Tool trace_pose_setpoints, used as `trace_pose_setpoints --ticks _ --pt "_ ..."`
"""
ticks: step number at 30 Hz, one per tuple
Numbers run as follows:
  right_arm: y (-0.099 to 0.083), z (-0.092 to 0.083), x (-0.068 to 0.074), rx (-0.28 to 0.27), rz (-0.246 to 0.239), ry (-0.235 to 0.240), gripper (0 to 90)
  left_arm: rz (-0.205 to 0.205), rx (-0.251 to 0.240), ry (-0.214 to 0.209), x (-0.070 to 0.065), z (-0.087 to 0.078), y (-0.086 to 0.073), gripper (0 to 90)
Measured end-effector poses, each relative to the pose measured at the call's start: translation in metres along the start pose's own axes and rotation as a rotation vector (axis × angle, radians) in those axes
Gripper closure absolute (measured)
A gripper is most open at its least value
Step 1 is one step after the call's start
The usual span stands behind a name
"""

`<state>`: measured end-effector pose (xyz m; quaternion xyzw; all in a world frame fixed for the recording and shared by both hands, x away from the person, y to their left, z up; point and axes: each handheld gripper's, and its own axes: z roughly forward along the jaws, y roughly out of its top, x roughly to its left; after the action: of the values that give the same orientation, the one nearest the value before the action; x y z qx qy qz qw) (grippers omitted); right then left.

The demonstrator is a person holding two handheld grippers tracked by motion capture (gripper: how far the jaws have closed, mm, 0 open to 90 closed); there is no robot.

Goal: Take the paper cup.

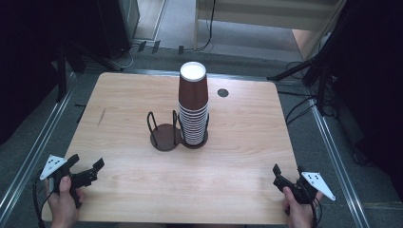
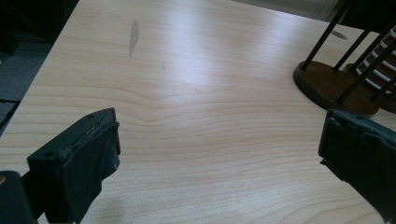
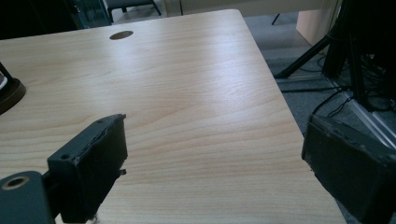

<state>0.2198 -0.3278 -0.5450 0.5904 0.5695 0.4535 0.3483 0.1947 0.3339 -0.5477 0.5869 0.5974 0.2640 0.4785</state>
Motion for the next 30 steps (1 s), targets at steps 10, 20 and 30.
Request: trace_pose_setpoints --ticks 10,20,30 --pt "0.003 -0.003 0.003 -0.003 -0.009 -0.039 8.9 0.056 0.004 0.037 -0.008 0.003 -0.002 0.0" --pt "0.017 -0.011 0.019 -0.009 -0.055 0.019 5.2 0.085 0.003 0.08 -0.012 0.005 -0.004 0.0" --pt "0.027 -0.017 0.05 -0.006 -0.148 0.087 12.9 0.141 0.023 0.11 -0.019 0.008 -0.006 0.0"
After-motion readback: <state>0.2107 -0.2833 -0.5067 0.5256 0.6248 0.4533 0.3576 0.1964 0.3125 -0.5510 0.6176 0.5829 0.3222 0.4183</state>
